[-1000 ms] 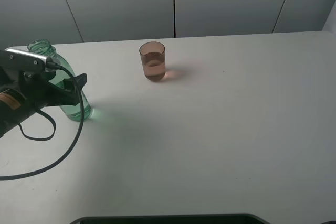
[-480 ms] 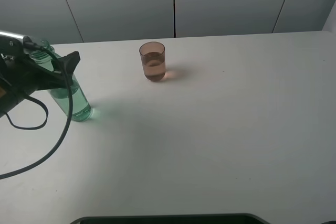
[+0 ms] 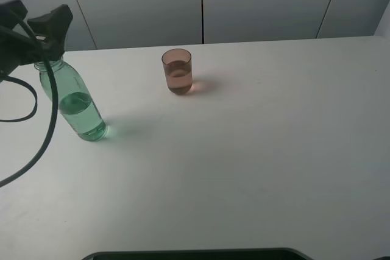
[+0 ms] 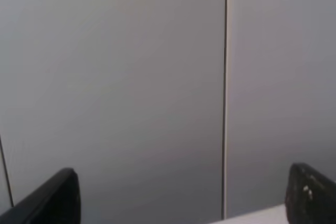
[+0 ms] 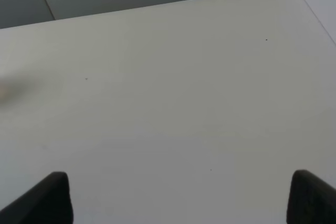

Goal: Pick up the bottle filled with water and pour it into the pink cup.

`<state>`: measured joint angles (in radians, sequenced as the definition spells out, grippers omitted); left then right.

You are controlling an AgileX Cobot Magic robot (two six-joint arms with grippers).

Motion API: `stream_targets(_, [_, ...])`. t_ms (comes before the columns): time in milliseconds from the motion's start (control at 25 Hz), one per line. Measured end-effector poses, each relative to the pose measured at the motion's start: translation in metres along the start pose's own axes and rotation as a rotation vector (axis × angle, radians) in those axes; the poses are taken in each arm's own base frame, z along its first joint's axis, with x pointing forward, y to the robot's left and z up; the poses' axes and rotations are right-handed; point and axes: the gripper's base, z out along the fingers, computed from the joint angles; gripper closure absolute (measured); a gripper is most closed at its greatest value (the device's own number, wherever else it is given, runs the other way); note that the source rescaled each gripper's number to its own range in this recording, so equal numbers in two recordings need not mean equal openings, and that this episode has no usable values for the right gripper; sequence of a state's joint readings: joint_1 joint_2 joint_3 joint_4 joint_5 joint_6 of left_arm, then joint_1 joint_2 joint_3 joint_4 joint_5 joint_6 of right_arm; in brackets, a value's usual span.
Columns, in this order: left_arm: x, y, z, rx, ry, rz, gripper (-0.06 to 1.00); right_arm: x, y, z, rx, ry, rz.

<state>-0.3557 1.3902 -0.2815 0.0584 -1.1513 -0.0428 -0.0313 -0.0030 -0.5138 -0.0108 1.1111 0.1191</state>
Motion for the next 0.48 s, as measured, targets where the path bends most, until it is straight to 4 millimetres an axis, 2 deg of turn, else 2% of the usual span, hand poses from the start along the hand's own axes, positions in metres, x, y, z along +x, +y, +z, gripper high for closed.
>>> stream_targets(200, [-0.046,0.002,0.027,-0.013,0.044,-0.034,-0.05,0.0,0.0,0.0,0.0,0.0,0.0])
stream_targets(360, [-0.089,0.008,0.055,-0.069,0.245,-0.066,-0.05,0.0,0.0,0.0,0.0,0.0,0.0])
stream_targets(480, [-0.123,0.022,0.066,-0.135,0.393,-0.093,-0.05,0.0,0.0,0.0,0.0,0.0,0.0])
